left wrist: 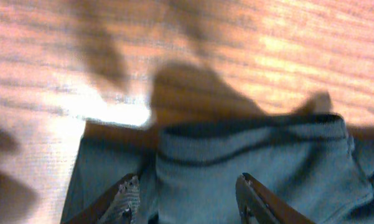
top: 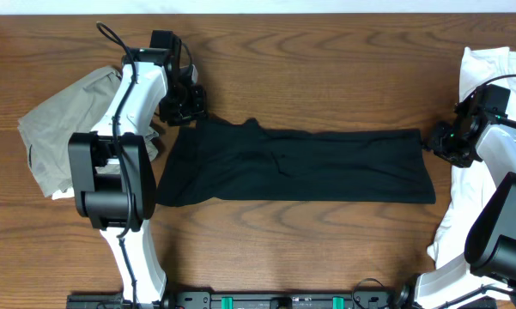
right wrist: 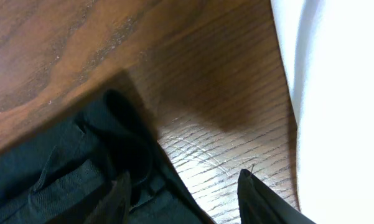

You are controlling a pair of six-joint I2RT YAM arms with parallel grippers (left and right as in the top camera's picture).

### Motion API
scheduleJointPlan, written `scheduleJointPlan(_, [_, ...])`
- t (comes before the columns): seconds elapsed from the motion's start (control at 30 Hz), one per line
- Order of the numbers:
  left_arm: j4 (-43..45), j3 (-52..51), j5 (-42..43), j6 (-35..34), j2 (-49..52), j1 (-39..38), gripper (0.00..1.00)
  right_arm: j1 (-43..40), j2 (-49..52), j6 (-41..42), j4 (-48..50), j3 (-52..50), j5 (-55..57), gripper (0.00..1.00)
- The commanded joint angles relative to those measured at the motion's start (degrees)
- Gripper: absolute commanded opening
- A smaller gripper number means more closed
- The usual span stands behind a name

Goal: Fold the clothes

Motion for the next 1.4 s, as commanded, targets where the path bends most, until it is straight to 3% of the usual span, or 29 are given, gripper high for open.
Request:
scheduleJointPlan(0.0, [1.1, 0.2, 2.3, 1.1, 1.1, 0.2, 0.53, -0.4, -1.0, -0.9, -0.2, -0.3, -0.4, 0.53])
scheduleJointPlan(0.53, [2.2, 0.1, 4.8, 2.3, 4.4, 0.2, 0.52, -0.4, -1.0, -0.9, -0.3, -0.3, -0.4, 0.53])
scheduleJointPlan(0.87, [1.4, 0.1, 4.9, 2.3, 4.4, 0.2, 0.08, -0.4, -1.0, -0.9, -0.3, -0.3, -0.4, 0.52])
scheduleJointPlan(1.13, [-7.5, 0.1, 13.9, 2.3, 1.0, 0.2, 0.06, -0.4, -1.0, -0.9, -0.4, -0.3, -0.4, 0.53])
scheduleJointPlan(1.37, [-17.4, 0.1, 14.7, 4.9, -5.8, 0.2, 0.06, -0.4, -1.0, -0.9, -0.4, -0.3, -0.4, 0.53])
